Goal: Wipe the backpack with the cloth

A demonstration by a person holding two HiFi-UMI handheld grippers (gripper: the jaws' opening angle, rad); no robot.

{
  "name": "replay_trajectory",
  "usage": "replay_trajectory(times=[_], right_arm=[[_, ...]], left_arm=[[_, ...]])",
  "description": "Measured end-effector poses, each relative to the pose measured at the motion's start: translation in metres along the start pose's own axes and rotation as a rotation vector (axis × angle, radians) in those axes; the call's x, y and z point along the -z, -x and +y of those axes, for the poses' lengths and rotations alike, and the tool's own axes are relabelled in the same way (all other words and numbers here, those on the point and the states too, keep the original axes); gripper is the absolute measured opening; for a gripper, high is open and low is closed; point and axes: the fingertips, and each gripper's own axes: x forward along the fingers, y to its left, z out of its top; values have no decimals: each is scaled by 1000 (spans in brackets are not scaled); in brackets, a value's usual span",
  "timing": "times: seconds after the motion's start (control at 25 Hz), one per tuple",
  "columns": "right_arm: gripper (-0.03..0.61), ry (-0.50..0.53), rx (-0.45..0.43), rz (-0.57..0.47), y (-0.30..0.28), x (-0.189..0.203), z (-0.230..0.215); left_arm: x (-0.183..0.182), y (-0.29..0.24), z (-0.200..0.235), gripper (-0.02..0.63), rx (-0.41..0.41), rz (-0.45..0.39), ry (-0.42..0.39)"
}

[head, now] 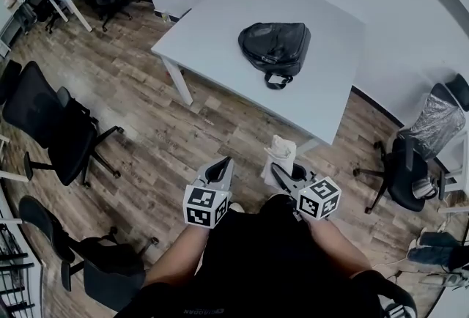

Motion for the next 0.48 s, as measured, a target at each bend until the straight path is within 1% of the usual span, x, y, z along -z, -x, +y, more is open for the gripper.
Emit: replay_trajectory(times=[0.24,0.36,0.48], right_arm=[[94,-2,9,23,-11,2,-8],[94,-14,17,33,-17,6,-21],[94,-33,10,36,-30,4,-31]], left_arm=[[4,-16,22,6,-8,5,28],[10,-28,25,6,-3,23,38],[12,-36,25,6,8,45,32]])
